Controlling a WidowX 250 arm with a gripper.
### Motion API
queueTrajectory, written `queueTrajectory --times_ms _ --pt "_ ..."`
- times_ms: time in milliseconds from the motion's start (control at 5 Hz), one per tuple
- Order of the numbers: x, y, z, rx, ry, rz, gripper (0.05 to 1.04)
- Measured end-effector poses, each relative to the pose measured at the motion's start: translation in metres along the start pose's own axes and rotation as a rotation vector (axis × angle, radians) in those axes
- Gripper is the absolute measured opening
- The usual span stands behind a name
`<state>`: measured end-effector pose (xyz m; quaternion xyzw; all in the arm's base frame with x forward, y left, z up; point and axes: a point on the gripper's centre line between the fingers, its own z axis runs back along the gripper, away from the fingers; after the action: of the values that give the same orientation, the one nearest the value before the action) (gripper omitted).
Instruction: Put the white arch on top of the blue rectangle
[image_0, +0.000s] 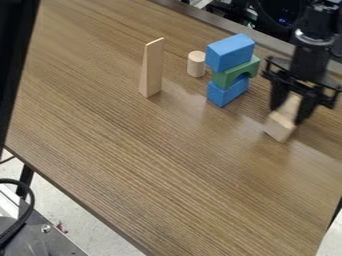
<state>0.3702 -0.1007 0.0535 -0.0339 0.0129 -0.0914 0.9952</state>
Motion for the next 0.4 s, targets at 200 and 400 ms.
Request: queueTrajectory --times_ms 200,400 --pt "-0.009 0.002 0.037 0.028 -0.020 -0.077 0.505" --pt "-0.017 0.002 0.058 0.029 -0.026 -0.190 0.505"
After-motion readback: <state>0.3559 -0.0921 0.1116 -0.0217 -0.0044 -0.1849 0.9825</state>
